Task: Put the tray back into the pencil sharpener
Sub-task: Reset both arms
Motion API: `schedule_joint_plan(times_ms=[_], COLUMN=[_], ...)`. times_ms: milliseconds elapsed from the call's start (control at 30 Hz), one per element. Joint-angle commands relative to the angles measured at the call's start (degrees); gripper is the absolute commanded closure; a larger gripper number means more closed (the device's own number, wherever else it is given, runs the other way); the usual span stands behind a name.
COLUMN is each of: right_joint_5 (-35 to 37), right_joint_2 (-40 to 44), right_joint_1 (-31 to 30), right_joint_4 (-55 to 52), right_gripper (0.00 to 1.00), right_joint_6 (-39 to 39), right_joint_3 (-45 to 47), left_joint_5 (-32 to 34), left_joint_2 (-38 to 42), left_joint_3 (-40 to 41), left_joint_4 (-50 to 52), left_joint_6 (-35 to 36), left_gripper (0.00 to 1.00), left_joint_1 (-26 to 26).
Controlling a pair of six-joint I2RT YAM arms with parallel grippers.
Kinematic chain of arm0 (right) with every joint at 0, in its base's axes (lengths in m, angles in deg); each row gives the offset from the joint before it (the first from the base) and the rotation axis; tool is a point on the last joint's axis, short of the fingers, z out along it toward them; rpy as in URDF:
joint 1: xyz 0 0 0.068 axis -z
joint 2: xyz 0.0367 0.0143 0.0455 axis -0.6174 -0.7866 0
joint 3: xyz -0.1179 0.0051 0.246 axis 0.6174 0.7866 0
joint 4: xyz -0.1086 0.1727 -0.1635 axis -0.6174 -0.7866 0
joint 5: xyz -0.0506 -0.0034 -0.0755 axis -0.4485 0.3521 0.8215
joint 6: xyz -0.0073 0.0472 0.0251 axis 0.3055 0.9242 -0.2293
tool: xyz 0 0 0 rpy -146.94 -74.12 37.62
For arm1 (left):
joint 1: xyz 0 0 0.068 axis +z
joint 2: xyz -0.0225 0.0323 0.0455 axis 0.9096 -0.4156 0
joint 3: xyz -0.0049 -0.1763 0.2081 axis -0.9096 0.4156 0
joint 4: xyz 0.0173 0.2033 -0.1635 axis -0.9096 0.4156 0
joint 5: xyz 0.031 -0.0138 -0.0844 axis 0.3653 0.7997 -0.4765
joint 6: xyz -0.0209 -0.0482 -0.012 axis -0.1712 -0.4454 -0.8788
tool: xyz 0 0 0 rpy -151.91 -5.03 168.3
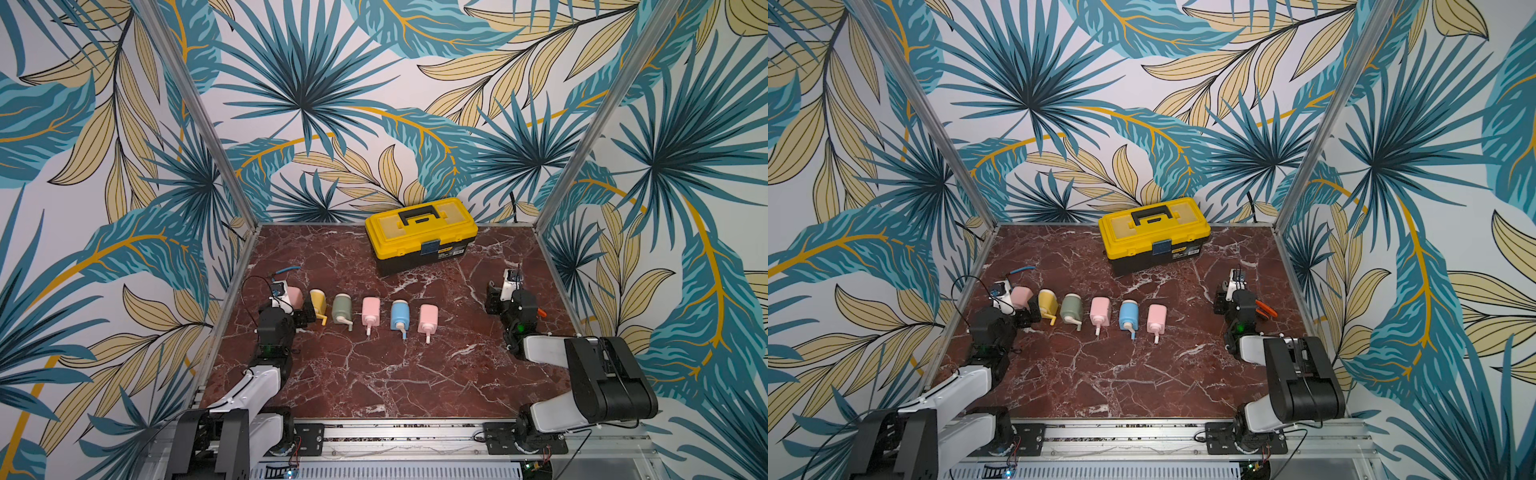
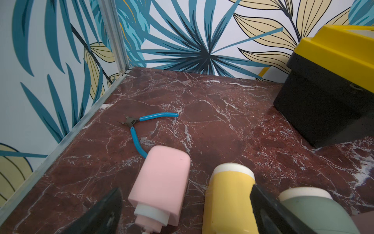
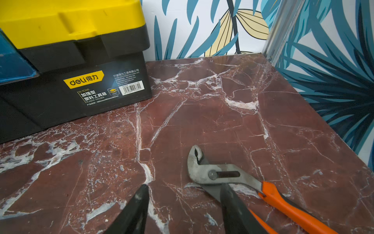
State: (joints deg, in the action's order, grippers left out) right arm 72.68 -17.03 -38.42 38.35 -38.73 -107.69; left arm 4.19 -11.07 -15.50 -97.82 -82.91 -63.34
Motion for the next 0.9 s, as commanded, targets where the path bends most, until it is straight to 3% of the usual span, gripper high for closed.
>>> schedule_joint_plan(times_ms=[0,267,500,567,633,867], right_joint_5=[0.61,0.68,0.61,0.72,0.79,0.68], right_joint_2=[0.30,0.26,0.30,0.29,0.26,0.47], right_joint_1=[0.29,0.29,0.28,0.30,0.28,0.18], right_joint_4=[0.98,0.89,0.82,0.81,0.55,0.45], right_gripper=[0.36,0.23,0.21,0.19,0.01,0.00], right_joint_6=[0.08,0.11,0.11,0.07,-0.03,-0.27], right_joint_3=[-0.40,-0.44,-0.44,-0.44,-0.53,-0.53], left_joint_5=[-2.80,-7.72,-10.45,-10.58,-10.45,-9.04], left_joint_2=[-2.81,-12.81,-22.40,-22.46,-22.44,-22.76], left_joint_3=[-0.21,-3.36,-5.32,-5.43,-5.49,-5.81], left_joint_4=[-7.73,-14.48,-19.79,-19.85,-19.82,-19.75], left_joint_6=[1.20,2.36,3.57,3.64,3.62,3.04], left_gripper=[0.00,0.01,0.03,0.03,0.03,0.01], left_joint_1=[1.33,3.27,3.29,3.30,3.28,3.20])
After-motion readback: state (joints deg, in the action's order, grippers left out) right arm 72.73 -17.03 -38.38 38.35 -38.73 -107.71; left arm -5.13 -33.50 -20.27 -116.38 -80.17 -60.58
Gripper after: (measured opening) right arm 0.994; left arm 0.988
